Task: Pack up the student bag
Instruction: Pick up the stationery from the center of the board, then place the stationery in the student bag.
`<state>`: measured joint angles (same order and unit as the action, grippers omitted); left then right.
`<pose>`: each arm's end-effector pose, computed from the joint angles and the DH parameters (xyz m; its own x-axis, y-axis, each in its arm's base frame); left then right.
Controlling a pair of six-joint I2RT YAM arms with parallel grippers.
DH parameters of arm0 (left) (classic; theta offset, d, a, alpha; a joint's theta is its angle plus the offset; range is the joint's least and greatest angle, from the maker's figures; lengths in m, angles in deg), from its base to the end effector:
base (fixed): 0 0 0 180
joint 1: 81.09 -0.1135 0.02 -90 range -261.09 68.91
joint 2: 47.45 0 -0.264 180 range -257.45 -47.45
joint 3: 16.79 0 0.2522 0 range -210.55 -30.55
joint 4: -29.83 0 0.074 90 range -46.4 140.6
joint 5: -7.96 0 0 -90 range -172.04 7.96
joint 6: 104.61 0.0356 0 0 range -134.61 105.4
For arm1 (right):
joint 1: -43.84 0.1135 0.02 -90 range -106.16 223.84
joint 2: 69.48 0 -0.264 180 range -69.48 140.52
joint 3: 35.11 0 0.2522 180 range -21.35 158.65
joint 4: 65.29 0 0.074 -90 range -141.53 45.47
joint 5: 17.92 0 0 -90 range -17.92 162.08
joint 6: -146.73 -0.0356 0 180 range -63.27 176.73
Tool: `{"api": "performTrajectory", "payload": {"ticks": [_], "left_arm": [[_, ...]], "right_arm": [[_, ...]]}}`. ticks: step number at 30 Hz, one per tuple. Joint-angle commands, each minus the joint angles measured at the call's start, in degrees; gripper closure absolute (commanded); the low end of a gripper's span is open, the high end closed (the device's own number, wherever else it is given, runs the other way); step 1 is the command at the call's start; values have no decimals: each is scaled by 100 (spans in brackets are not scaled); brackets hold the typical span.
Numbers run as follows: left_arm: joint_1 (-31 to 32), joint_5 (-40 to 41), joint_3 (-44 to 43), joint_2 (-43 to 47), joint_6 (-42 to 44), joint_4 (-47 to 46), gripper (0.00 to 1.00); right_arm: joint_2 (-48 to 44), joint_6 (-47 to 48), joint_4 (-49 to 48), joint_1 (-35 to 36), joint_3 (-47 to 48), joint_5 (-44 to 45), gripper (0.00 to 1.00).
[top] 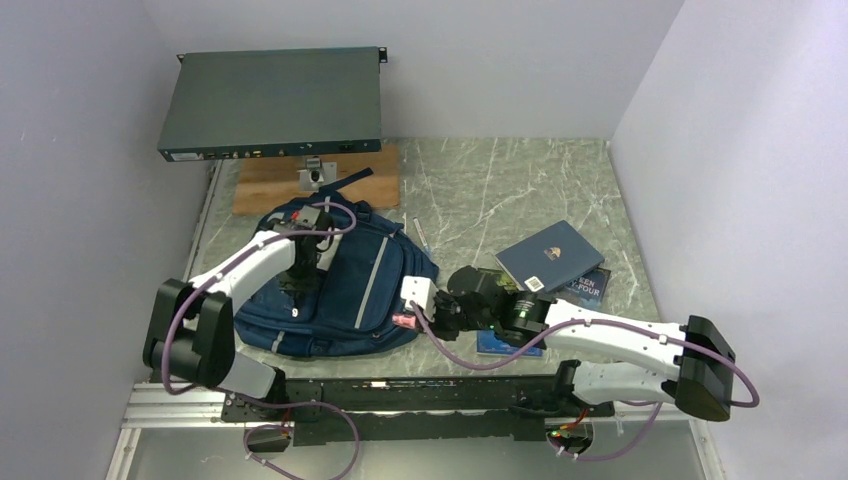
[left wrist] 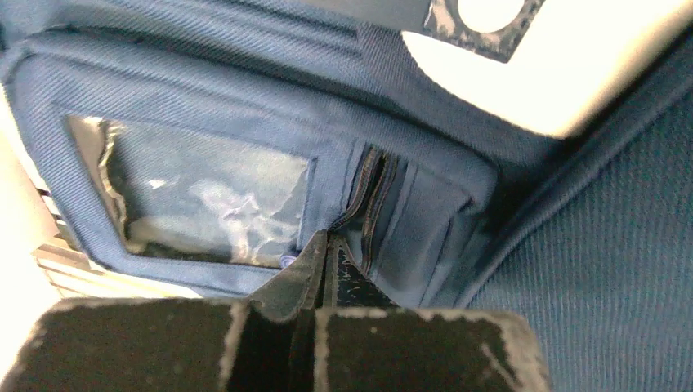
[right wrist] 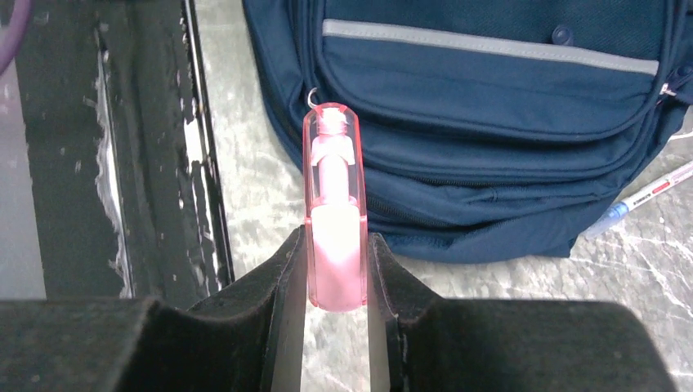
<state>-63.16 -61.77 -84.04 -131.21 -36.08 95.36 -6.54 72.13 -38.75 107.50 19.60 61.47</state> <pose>0.2397 -0.0646 0.1979 -0.9659 -0.0483 -0.2545 -0.1186 0.9559 0.2686 0.1002 0.2171 0.2503 0.0078 -0.5725 -0.8198 -0.9811 0.1541 -0.1169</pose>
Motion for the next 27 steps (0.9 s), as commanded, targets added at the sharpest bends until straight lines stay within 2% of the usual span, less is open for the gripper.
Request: {"api": "performTrajectory", "payload": {"ticks": [1, 4, 9, 19, 27], "left_arm": [[46, 267, 3, 947, 141, -150, 100], [52, -214, 209, 1580, 382, -363, 100], [52, -753, 508, 2382, 673, -857, 100], [61, -674, 635, 2908, 599, -883, 100], [79, -700, 715, 3089, 496, -993, 100]], "right_arm": [[414, -988, -897, 219, 516, 719, 100], [1163, -1432, -1049, 330, 1093, 939, 100], [2035, -1234, -1951, 472, 1414, 1282, 100], [4254, -531, -1084, 454, 3651, 674, 100], [5172, -600, -1250, 445, 4333, 553, 100]]}}
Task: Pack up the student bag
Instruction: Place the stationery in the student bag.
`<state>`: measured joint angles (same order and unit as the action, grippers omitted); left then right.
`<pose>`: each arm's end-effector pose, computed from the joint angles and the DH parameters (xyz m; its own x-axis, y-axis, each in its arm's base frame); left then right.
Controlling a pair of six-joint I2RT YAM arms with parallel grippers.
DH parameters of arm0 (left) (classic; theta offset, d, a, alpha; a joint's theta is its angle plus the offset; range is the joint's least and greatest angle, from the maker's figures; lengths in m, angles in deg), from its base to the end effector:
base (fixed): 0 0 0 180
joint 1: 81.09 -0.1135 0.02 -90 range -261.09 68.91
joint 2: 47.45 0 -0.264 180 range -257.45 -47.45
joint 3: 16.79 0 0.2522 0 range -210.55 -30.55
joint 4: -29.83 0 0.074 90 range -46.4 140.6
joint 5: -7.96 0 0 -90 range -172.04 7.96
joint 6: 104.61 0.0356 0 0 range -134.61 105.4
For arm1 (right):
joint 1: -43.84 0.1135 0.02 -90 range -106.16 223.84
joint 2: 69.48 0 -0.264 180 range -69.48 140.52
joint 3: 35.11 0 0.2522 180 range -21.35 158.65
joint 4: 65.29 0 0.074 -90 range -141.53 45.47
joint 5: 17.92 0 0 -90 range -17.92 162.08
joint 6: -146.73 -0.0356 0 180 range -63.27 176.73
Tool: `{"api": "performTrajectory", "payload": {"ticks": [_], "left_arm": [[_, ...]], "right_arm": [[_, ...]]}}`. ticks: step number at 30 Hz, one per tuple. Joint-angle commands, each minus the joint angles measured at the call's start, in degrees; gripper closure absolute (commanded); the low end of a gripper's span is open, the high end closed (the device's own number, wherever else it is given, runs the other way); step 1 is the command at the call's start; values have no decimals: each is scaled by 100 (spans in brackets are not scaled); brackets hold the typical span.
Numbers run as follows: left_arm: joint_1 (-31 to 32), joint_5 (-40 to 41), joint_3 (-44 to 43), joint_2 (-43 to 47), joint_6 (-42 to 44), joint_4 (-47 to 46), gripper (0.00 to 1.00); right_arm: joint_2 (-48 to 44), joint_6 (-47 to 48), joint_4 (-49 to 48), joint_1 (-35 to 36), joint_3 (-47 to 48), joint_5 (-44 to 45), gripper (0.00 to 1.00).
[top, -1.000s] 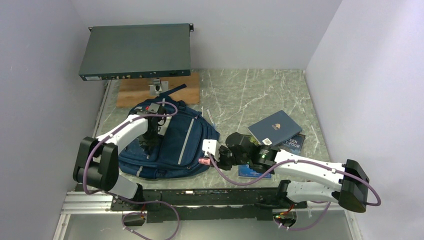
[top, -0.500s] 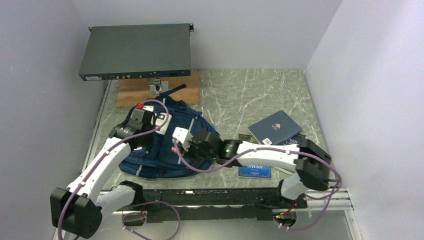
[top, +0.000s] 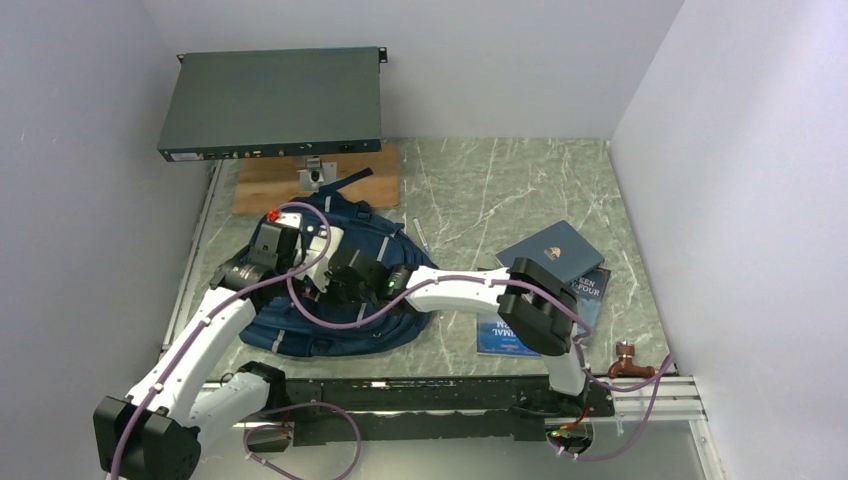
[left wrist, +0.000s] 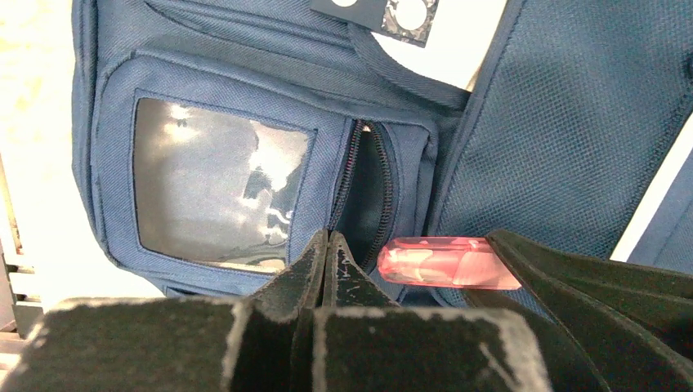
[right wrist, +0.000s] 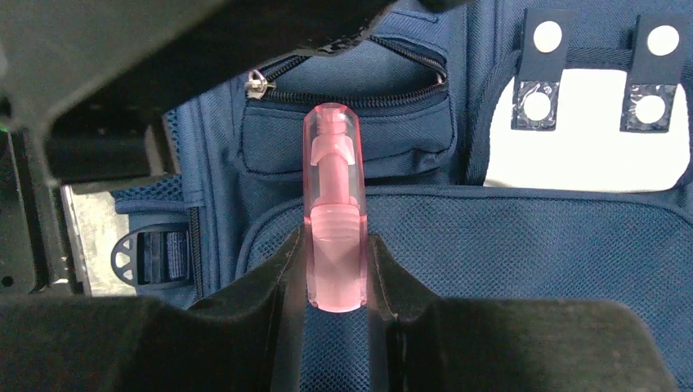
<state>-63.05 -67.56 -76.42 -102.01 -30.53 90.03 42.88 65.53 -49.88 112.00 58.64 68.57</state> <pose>0.1740 -0.0473 0.2619 -0.7952 -0.0203 -0.6061 -0.0564 0.9976 0.0405 0.1655 0.4187 0.2159 -0.0611 -0.5628 -0.8243 -0.9661 0.2410 -0.0930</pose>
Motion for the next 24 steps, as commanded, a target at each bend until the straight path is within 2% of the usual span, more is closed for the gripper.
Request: {"api": "performTrajectory", "payload": {"ticks": [1, 7, 9, 14, 21, 24], "left_arm": [[68, -114, -45, 178, -60, -468, 100], [68, -237, -9, 184, -42, -531, 100], [68, -219, -19, 166, -58, -522, 100], [68, -121, -1, 144, -86, -539, 100], [59, -202, -9, 52, -16, -620, 100], [59, -245, -2, 133, 34, -671, 100]], "right_arm": [[318, 64, -139, -5, 532, -124, 100], [655, 354, -428, -5, 725, 188, 100], [588, 404, -655, -5, 495, 263, 100], [-294, -483, -2638, -170, -1205, 46, 100], [-639, -1326, -3378, -229, -1919, -711, 100], [-813, -2088, -3864, -488, -2323, -1246, 100]]}}
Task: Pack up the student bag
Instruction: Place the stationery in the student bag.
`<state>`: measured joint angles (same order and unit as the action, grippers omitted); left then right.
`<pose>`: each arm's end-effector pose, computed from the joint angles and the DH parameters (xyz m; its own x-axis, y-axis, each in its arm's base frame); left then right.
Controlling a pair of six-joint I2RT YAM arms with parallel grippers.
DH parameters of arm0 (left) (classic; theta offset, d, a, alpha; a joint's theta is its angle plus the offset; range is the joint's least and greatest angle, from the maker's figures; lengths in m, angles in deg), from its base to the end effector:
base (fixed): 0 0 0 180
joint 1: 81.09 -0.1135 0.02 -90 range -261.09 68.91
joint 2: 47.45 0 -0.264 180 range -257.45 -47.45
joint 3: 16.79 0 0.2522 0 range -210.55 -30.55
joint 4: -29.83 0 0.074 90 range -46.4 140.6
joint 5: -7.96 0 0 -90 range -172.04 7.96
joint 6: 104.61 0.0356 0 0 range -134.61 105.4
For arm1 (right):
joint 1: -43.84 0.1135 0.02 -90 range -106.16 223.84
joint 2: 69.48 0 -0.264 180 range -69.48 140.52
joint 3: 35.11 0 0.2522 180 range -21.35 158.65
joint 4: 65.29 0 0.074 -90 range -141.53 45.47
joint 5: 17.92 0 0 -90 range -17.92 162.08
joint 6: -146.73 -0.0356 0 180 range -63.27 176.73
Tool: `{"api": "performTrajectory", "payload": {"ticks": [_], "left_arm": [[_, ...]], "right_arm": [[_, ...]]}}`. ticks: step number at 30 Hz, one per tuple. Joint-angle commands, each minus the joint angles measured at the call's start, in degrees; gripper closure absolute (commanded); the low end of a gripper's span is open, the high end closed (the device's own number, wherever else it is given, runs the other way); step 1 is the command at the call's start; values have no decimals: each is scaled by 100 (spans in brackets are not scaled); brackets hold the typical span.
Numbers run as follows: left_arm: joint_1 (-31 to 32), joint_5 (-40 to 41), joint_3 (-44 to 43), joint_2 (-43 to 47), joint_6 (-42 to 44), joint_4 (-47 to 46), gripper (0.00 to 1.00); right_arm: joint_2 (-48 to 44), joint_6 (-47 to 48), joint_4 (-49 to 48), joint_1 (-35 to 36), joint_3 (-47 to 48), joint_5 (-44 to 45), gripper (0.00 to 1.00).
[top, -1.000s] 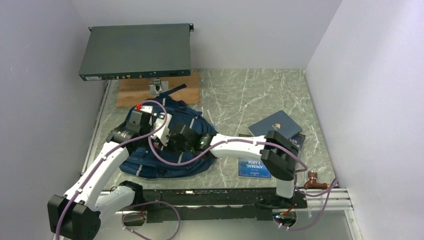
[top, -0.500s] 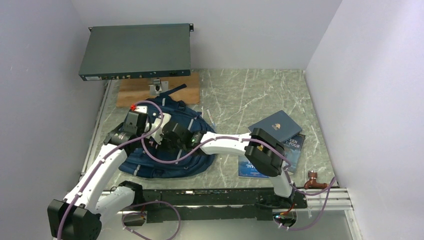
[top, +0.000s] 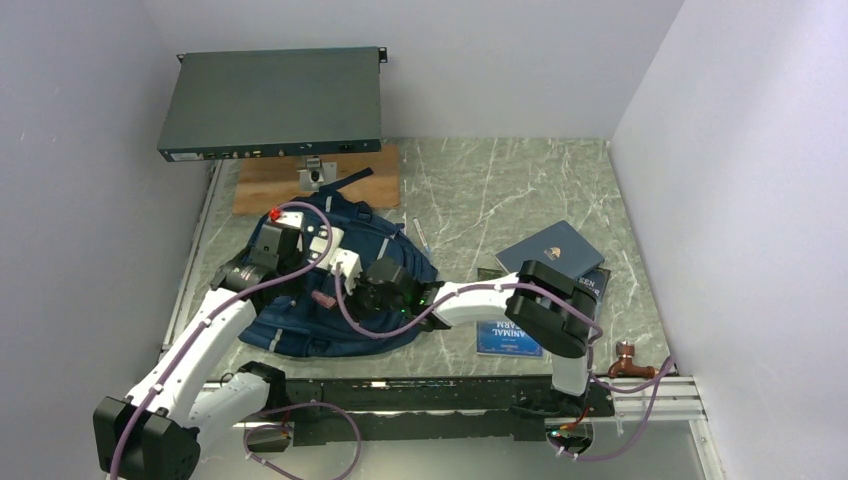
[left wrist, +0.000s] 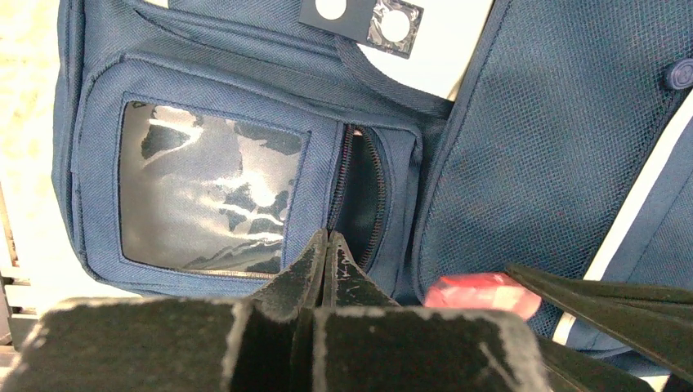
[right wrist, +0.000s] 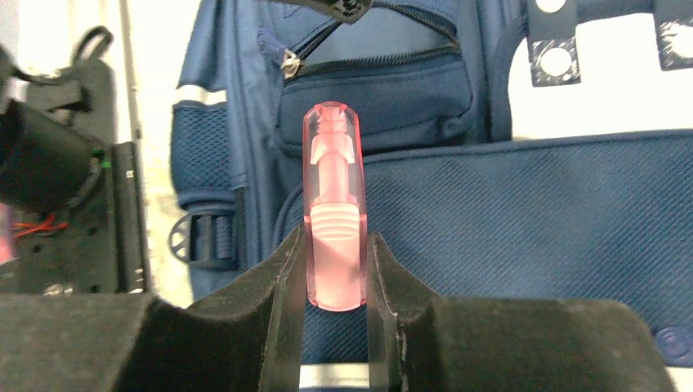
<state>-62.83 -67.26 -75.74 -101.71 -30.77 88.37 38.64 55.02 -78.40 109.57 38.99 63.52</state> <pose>0.1748 -0.0481 0.2609 -0.7811 -0.0257 -0.6239 -0.0597 0.9976 0.0337 0.1650 0.3788 0.1843 -0.1752 -0.3169 -0.9321 -0.9538 0.2893 0.0810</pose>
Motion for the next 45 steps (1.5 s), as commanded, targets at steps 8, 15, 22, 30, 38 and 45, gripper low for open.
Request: {"api": "performTrajectory", "payload": {"ticks": [8, 15, 22, 30, 38, 45], "left_arm": [[37, -514, 115, 590, 212, -838, 100], [37, -239, 36, 468, 84, -647, 100], [37, 820, -300, -315, -489, 135, 51], [37, 525, -427, -1102, -385, 249, 44], [-16, 833, -674, -1729, -501, 389, 58], [-16, 1100, -902, -2262, -435, 445, 56]], "right_arm": [[409, -4018, -761, -1042, 579, -3127, 100], [1255, -4981, -65, -1120, 1551, -4020, 100], [1190, -5532, -342, -1304, 1149, -3696, 100], [1085, -5607, -752, -1396, 801, -3679, 100], [963, -5425, -643, -1397, 886, -3715, 100], [978, -5327, -457, -1397, 1083, -3702, 100]]}}
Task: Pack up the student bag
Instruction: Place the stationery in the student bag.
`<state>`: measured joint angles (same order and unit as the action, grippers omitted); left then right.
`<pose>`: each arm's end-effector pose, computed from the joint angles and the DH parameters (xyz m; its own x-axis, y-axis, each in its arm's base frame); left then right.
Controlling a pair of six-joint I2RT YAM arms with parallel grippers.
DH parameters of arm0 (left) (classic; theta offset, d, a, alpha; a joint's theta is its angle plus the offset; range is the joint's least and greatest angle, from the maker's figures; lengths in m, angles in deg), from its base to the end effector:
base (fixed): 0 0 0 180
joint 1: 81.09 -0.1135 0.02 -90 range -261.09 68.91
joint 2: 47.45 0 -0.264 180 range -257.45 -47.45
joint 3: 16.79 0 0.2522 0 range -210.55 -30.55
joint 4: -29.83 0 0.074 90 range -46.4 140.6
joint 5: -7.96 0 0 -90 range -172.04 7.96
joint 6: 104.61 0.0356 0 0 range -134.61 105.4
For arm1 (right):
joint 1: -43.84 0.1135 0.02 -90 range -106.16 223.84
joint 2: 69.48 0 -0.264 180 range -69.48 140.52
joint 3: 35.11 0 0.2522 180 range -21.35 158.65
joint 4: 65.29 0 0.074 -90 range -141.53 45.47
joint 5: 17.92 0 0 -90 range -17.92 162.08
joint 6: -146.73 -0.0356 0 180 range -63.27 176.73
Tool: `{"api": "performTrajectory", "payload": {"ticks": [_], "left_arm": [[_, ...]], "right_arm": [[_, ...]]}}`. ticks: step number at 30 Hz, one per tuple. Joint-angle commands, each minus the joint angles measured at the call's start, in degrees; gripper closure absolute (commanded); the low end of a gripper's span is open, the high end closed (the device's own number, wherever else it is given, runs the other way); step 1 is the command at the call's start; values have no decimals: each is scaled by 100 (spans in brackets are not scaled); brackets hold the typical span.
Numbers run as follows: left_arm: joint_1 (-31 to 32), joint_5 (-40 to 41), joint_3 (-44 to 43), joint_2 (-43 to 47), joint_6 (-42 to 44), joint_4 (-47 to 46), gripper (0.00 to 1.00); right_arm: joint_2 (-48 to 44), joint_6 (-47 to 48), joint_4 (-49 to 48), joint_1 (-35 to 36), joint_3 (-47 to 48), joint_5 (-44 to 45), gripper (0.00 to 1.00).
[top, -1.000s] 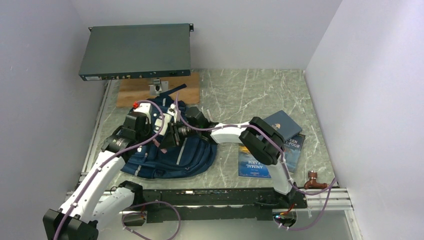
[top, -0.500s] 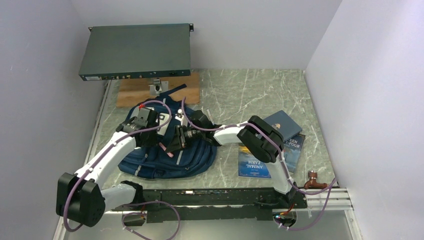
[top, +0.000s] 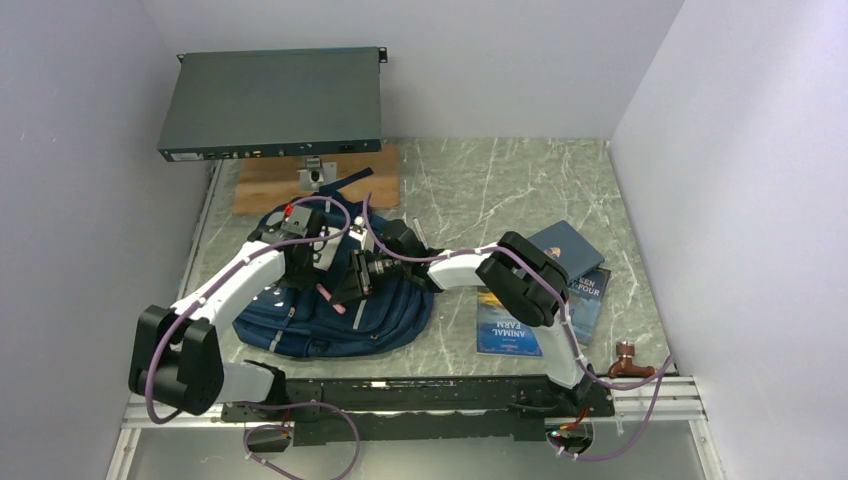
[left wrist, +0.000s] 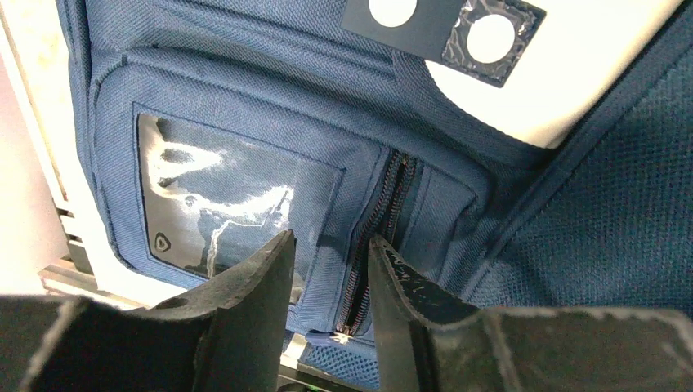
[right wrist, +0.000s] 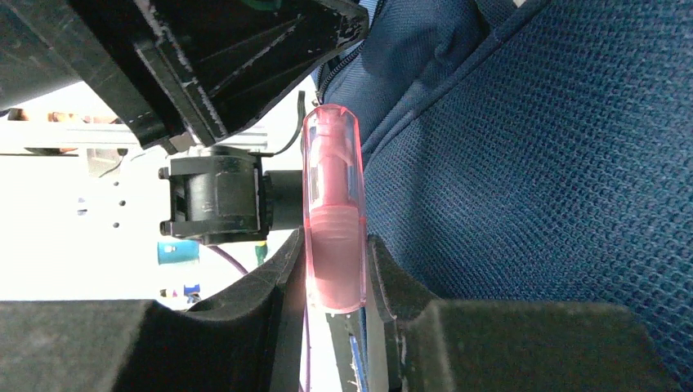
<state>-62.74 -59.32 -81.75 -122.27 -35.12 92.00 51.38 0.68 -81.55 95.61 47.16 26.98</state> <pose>0.2248 -0.0601 0.2235 -0.9077 -0.0394 -0.4177 -0.1503 0.9601 0.2360 0.2551 0.3646 0.1452 -0.9276 -0.2313 -0.2933 -0.3411 0.2041 0.9176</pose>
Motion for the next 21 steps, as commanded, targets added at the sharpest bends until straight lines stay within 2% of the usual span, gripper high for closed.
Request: {"api": "performTrajectory", "payload": {"ticks": [1, 3, 5, 10, 13, 21], "left_arm": [[-24, 376, -352, -313, -12, 119, 56], [-24, 499, -449, -470, -21, 192, 61], [-24, 497, -430, -352, 64, 138, 78], [-16, 54, 21, 781, 298, -255, 100], [-17, -307, 261, 1240, 396, -572, 100], [-16, -456, 285, 1345, 435, -579, 100]], "right_arm": [[-293, 122, -98, 0, 302, -41, 100], [-275, 163, -14, 7, 394, -23, 100], [-186, 133, 49, 13, 533, -59, 100], [148, -6, 347, 35, 1013, -187, 100], [313, -31, 541, 64, 1291, -238, 100], [647, 193, 1248, 280, 1710, -8, 100]]}}
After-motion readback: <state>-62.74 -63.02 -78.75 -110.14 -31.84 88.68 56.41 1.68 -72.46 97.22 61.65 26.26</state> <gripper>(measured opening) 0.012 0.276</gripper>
